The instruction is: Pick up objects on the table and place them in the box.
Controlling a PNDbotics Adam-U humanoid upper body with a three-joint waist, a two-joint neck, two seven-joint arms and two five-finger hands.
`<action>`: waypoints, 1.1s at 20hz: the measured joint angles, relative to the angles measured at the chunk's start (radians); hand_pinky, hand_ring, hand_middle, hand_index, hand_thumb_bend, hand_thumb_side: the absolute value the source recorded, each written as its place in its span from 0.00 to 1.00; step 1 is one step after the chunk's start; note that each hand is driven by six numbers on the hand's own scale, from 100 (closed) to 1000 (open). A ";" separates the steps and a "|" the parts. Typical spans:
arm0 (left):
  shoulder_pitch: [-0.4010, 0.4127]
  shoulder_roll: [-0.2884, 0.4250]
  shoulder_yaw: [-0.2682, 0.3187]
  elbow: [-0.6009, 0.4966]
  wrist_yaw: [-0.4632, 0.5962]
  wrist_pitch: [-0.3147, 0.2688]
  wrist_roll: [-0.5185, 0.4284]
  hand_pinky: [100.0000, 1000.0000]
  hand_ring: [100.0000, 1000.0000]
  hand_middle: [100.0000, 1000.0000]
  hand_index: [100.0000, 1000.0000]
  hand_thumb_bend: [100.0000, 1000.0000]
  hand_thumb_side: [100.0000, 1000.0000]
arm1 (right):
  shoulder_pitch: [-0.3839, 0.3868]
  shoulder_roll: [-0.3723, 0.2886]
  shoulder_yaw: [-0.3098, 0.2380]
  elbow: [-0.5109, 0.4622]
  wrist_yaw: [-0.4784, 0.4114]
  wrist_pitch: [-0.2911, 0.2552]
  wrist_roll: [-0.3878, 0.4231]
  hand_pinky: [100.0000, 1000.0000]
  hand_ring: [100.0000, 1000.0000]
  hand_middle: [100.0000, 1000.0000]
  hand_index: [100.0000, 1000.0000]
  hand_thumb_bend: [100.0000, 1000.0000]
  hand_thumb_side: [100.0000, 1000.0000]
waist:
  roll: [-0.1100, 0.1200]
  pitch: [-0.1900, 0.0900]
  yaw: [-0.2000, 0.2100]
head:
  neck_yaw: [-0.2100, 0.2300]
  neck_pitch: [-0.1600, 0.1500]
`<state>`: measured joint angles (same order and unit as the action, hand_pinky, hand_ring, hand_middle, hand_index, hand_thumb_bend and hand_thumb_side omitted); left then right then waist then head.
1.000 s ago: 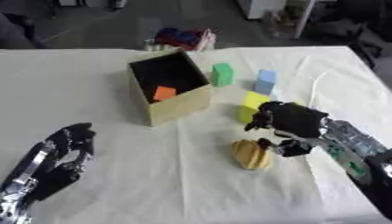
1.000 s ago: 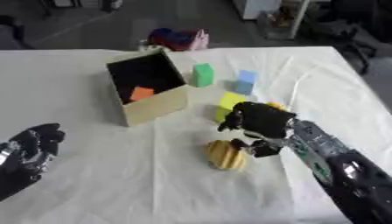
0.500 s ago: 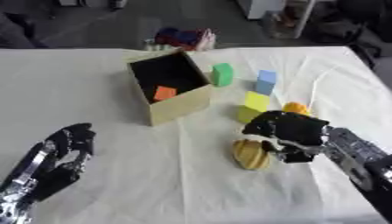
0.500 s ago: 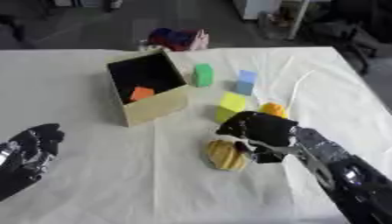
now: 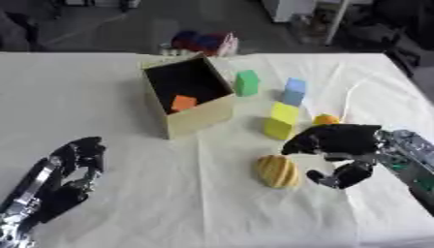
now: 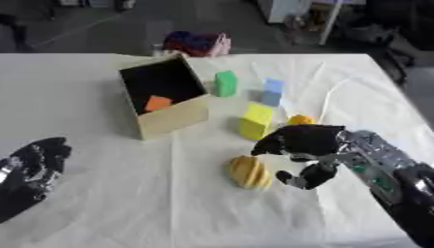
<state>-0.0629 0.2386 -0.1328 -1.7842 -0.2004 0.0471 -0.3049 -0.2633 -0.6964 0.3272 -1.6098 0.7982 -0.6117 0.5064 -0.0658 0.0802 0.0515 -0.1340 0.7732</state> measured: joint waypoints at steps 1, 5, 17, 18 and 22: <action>0.000 0.000 0.000 0.000 0.000 0.000 0.000 0.81 0.79 0.70 0.86 0.00 0.39 | -0.005 -0.001 0.002 -0.008 -0.006 0.000 0.013 0.93 0.97 0.97 1.00 0.00 0.14 | 0.000 0.000 0.002 | 0.000 0.000; 0.000 0.000 0.000 0.000 -0.002 0.000 0.000 0.81 0.79 0.70 0.86 0.00 0.39 | -0.024 -0.003 0.019 -0.035 0.001 -0.010 0.034 0.98 1.00 1.00 1.00 0.00 0.13 | 0.000 0.000 0.004 | 0.000 0.000; 0.000 0.000 0.000 0.000 -0.002 -0.001 -0.001 0.81 0.79 0.70 0.86 0.00 0.40 | -0.042 0.030 0.086 0.016 0.176 -0.072 -0.067 1.00 1.00 1.00 1.00 0.00 0.15 | -0.001 0.000 0.010 | -0.009 0.000; 0.000 0.000 0.000 0.000 -0.002 0.000 -0.002 0.81 0.79 0.70 0.86 0.00 0.40 | -0.045 0.033 0.090 0.028 0.184 -0.077 -0.084 1.00 1.00 1.00 1.00 0.00 0.14 | -0.002 0.000 0.010 | -0.009 0.000; 0.000 0.000 0.000 0.000 -0.002 0.000 -0.004 0.81 0.79 0.70 0.86 0.00 0.40 | -0.049 0.042 0.099 0.067 0.214 -0.092 -0.146 0.99 1.00 1.00 1.00 0.00 0.09 | -0.002 0.000 0.010 | -0.010 0.000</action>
<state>-0.0629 0.2387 -0.1332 -1.7842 -0.2026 0.0474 -0.3093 -0.3120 -0.6543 0.4258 -1.5430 1.0118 -0.7035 0.3606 -0.0679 0.0802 0.0614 -0.1440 0.7732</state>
